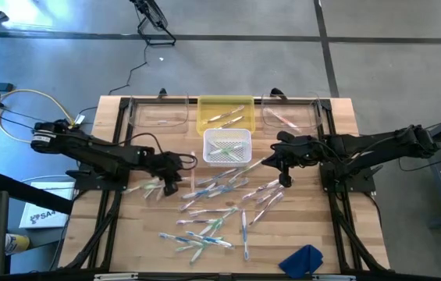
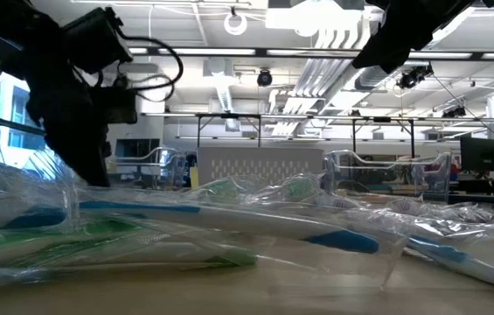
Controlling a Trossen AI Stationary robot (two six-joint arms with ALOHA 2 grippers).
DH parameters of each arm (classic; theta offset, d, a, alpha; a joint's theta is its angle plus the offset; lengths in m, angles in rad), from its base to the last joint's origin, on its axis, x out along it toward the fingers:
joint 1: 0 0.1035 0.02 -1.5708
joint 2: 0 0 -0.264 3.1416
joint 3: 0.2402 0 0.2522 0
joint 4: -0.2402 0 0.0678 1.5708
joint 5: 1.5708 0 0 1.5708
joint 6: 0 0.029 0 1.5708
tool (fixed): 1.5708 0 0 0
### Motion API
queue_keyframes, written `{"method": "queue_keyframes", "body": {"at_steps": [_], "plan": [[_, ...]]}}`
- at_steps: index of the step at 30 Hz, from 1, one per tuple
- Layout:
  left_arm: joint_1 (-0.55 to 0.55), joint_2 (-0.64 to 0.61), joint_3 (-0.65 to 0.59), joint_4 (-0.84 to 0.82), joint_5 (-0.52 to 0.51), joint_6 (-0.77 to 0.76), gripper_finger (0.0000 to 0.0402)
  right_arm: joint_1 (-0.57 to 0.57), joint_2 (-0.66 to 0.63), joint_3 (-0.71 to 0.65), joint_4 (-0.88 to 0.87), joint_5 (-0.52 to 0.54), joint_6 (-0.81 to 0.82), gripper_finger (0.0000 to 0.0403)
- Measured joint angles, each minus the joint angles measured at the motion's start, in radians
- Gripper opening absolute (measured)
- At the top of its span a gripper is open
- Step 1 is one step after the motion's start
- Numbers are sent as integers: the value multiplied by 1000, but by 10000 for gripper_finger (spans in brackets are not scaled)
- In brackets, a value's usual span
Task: Pick & Place Toothbrushes
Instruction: Put the orange toothbrush into the right transparent bin
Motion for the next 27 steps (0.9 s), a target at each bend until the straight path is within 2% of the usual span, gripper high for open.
{"method": "queue_keyframes", "body": {"at_steps": [7, 16, 21, 27], "plan": [[0, -50, 3, 150, 10, 38, 18, 0, 0, 0, 0, 0, 0, 2], [0, -200, -1, 231, 3, 140, 17, 0, 0, 0, 0, -3, 0, 2], [0, -279, 0, 406, 3, 250, 17, 0, 0, 0, 27, -3, -11, 2], [1, -313, 5, 586, 2, 392, 17, 0, 0, 0, 136, -4, -87, 2]]}}
